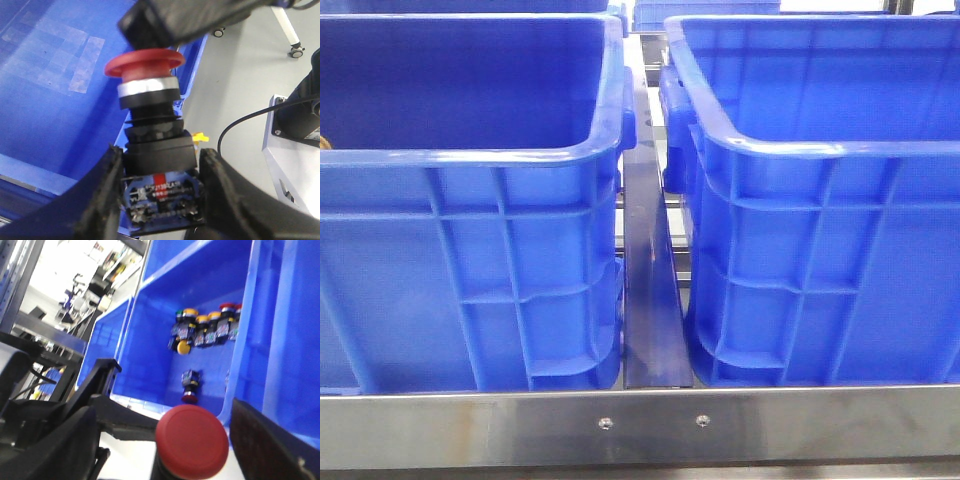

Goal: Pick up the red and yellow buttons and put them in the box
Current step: 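Carry the red button toward the right gripper and hand it over, then move the red button with the right gripper over the empty crate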

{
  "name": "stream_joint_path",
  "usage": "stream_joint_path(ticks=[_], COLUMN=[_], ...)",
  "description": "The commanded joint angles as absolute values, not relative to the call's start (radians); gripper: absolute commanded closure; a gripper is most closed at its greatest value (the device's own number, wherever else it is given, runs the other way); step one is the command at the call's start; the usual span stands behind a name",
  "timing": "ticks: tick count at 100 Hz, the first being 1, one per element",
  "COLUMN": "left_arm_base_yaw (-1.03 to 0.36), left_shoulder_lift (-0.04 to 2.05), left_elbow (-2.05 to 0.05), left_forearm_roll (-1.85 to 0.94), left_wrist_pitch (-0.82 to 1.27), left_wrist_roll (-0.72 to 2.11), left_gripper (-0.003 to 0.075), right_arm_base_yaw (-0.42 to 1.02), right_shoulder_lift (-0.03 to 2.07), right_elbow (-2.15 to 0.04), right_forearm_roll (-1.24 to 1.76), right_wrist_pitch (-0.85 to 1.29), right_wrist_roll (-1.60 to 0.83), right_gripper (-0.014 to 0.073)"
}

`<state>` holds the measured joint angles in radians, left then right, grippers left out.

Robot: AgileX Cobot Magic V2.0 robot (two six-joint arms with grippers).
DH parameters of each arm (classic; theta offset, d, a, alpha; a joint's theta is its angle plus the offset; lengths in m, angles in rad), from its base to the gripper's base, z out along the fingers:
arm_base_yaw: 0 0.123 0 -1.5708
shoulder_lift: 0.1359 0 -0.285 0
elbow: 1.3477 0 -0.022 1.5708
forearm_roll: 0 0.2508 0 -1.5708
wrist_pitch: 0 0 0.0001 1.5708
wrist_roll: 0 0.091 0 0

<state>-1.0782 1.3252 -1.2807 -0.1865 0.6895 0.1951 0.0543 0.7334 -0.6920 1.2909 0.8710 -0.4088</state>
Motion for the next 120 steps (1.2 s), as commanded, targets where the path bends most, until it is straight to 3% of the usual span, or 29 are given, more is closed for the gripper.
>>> stream_joint_path(ticks=[1, 22, 43, 59, 75, 88, 97, 112, 120], left_arm_base_yaw=[-1.085, -1.085, -1.085, -1.085, -1.085, -1.085, -1.085, -1.085, -1.085], left_shoulder_lift=[1.293, 1.293, 1.293, 1.293, 1.293, 1.293, 1.293, 1.293, 1.293], left_elbow=[-1.31, -1.31, -1.31, -1.31, -1.31, -1.31, -1.31, -1.31, -1.31], left_forearm_roll=[-0.201, -0.204, -0.207, -0.208, -0.208, -0.208, -0.208, -0.208, -0.208], left_wrist_pitch=[0.62, 0.62, 0.618, 0.618, 0.618, 0.62, 0.622, 0.621, 0.622], left_wrist_roll=[0.194, 0.194, 0.194, 0.194, 0.194, 0.194, 0.194, 0.192, 0.192], left_gripper=[0.0739, 0.0739, 0.0739, 0.0739, 0.0739, 0.072, 0.0591, 0.0217, 0.0115], right_arm_base_yaw=[0.054, 0.054, 0.054, 0.054, 0.054, 0.054, 0.054, 0.054, 0.054], right_shoulder_lift=[0.759, 0.78, 0.78, 0.78, 0.78, 0.78, 0.78, 0.78, 0.78], right_elbow=[-0.719, -0.719, -0.719, -0.719, -0.719, -0.719, -0.719, -0.719, -0.719], right_forearm_roll=[1.372, 1.375, 1.386, 1.389, 1.389, 1.389, 1.389, 1.389, 1.389], right_wrist_pitch=[0.895, 0.925, 0.943, 0.971, 0.972, 0.972, 0.964, 0.937, 0.917], right_wrist_roll=[-0.445, -0.445, -0.445, -0.445, -0.445, -0.455, -0.467, -0.49, -0.502], right_gripper=[0.0024, 0.0037, 0.0201, 0.0271, 0.0438, 0.0462, 0.0462, 0.0462, 0.0462])
